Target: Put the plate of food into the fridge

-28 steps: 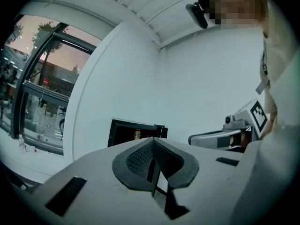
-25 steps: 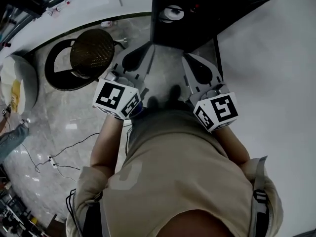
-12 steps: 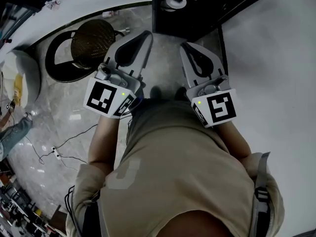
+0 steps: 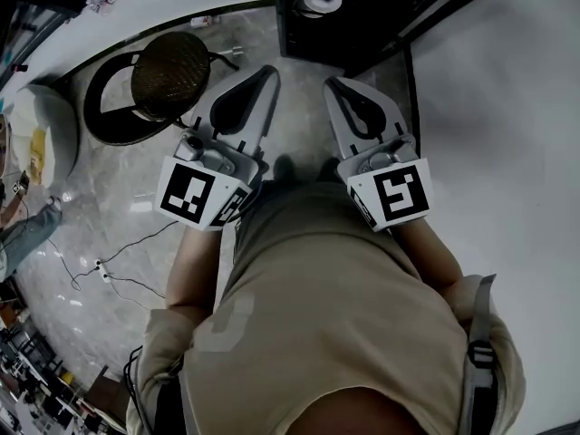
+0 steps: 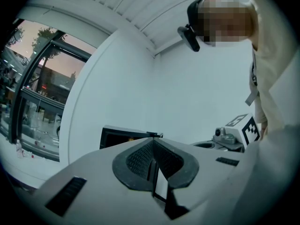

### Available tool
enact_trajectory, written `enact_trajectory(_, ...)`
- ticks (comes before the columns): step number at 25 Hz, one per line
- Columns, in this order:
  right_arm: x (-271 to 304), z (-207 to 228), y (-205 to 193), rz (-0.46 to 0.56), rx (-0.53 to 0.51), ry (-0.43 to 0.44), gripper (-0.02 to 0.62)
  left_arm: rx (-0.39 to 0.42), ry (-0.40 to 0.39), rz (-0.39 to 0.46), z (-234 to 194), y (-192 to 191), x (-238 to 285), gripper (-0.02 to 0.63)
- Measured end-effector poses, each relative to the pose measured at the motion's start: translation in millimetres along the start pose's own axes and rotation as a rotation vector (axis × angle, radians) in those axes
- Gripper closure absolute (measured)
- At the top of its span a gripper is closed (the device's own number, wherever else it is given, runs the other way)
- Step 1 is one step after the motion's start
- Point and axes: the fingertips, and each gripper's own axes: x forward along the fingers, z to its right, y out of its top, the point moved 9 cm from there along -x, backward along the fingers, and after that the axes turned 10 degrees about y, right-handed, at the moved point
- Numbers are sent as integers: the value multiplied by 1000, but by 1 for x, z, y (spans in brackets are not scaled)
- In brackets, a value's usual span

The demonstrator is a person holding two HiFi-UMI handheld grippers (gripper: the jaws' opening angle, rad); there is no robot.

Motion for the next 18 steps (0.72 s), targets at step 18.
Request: enact_trajectory(18,-33,13,-9,3,2,0,569,38,-34,-64,43,-8,13,594)
